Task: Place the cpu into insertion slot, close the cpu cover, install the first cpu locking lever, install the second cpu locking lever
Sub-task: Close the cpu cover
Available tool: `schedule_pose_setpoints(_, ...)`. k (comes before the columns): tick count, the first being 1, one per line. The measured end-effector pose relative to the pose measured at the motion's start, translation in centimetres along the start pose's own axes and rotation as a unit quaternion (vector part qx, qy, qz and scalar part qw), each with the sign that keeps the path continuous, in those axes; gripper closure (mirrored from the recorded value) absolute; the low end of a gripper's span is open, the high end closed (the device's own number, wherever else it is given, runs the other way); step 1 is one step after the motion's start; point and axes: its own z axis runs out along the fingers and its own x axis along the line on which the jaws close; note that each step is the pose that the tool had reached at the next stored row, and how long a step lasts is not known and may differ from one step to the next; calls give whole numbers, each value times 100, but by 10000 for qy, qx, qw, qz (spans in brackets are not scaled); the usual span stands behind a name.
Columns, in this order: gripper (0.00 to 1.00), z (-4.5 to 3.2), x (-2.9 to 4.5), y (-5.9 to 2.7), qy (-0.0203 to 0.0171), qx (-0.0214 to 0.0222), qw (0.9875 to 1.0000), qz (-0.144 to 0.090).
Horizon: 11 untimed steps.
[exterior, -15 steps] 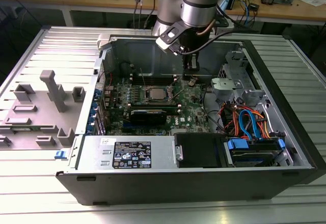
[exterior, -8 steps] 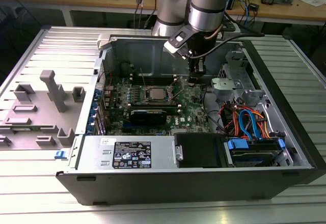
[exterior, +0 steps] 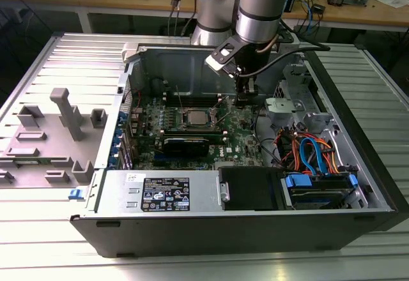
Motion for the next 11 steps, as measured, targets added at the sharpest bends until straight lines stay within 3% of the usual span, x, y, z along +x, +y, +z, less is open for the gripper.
schedule_pose_setpoints(11,89,1,-24,-1,0,0,10000,0)
